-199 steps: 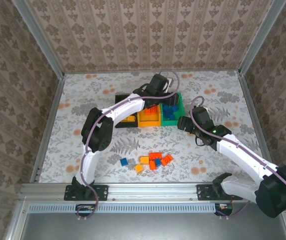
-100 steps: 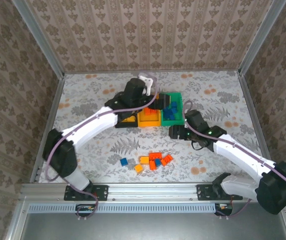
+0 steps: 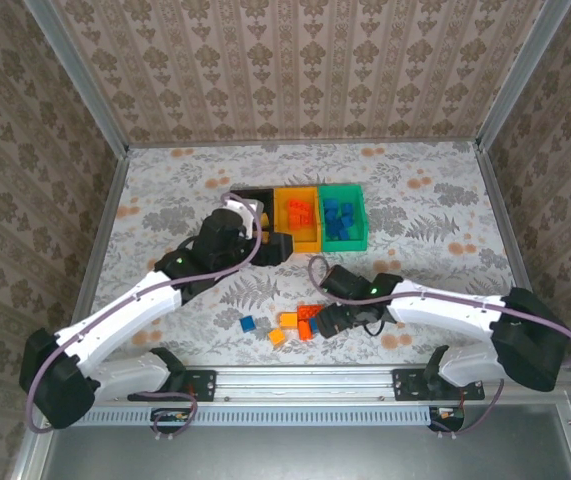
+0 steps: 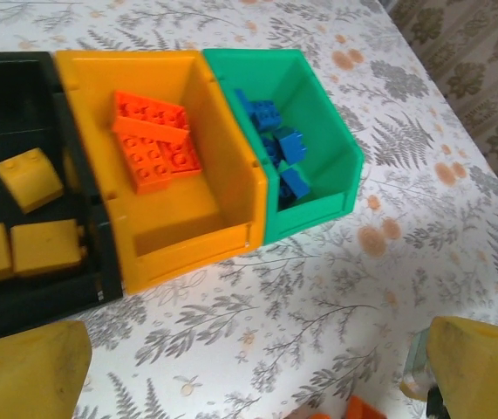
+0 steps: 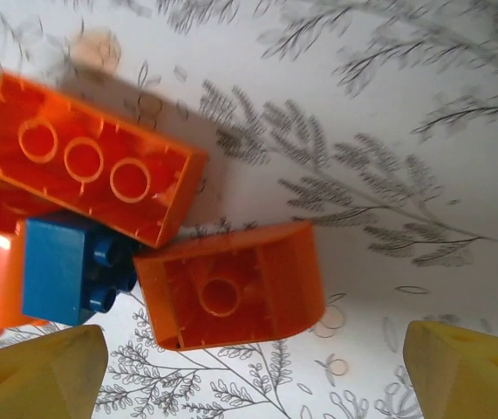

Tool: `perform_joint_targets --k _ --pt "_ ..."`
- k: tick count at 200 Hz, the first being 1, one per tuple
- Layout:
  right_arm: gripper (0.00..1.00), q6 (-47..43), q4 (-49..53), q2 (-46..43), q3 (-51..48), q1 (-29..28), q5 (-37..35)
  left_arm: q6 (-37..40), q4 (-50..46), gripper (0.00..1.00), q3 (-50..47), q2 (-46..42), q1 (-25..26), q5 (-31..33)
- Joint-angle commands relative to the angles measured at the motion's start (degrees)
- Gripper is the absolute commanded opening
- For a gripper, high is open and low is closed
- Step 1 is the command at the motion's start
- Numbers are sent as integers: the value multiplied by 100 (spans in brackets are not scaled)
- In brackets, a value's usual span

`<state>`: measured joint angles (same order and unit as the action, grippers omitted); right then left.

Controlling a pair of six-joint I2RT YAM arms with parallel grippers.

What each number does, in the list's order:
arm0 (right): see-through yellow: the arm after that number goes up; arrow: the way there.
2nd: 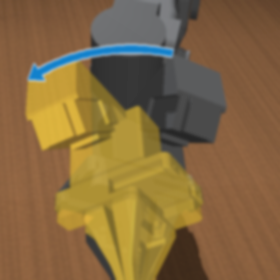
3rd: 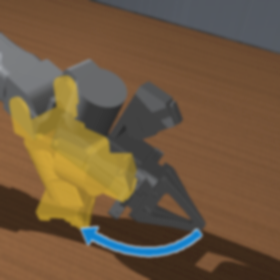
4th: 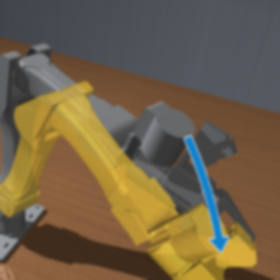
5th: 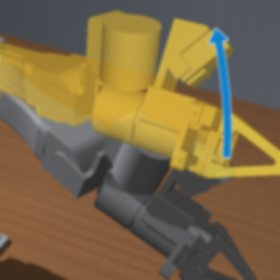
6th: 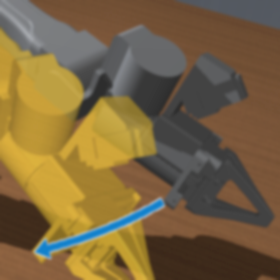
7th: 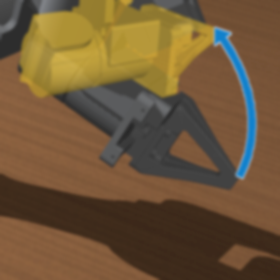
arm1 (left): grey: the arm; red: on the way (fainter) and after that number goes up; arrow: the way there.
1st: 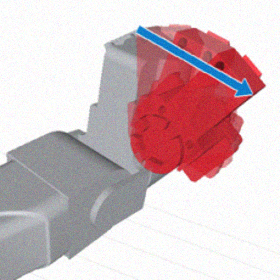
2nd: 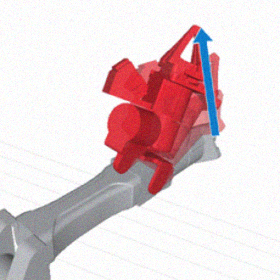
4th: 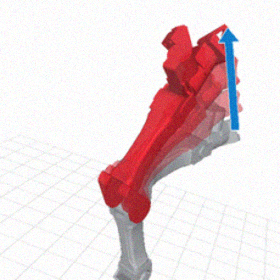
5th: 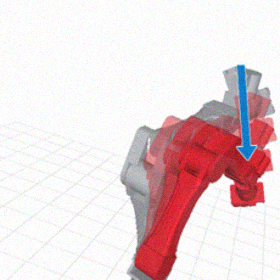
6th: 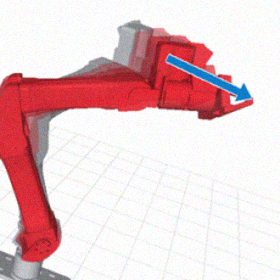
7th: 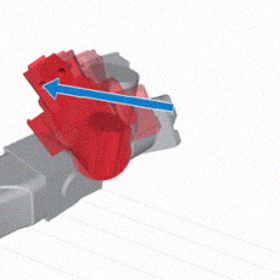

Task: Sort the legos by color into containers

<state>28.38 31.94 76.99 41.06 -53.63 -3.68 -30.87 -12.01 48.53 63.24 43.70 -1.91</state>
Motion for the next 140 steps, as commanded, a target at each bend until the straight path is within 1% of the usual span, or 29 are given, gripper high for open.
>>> perform_joint_targets --k 1,5,24,82,89,105,124,140 --pt "90 -93 99 237 125 -212 -440 -134 -280 100 -129 -250 -90 273" --pt "90 -95 73 418 144 -230 -488 -125 -296 100 -141 -275 -100 277" --pt "89 -118 -60 651 230 -245 -608 -149 -372 100 -203 -377 -153 301" --pt "87 -176 -100 1096 389 -240 -842 -152 -485 100 -309 -552 -256 369" --pt "86 -173 -286 1135 404 -236 -860 -151 -479 100 -322 -566 -279 365" --pt "83 -166 -353 1245 453 -212 -906 -156 -487 100 -348 -576 -295 370" --pt "75 -145 -394 1326 473 -127 -843 -165 -497 100 -352 -572 -310 357" --pt "73 -165 -429 1310 436 -105 -817 -152 -515 100 -347 -566 -327 344"
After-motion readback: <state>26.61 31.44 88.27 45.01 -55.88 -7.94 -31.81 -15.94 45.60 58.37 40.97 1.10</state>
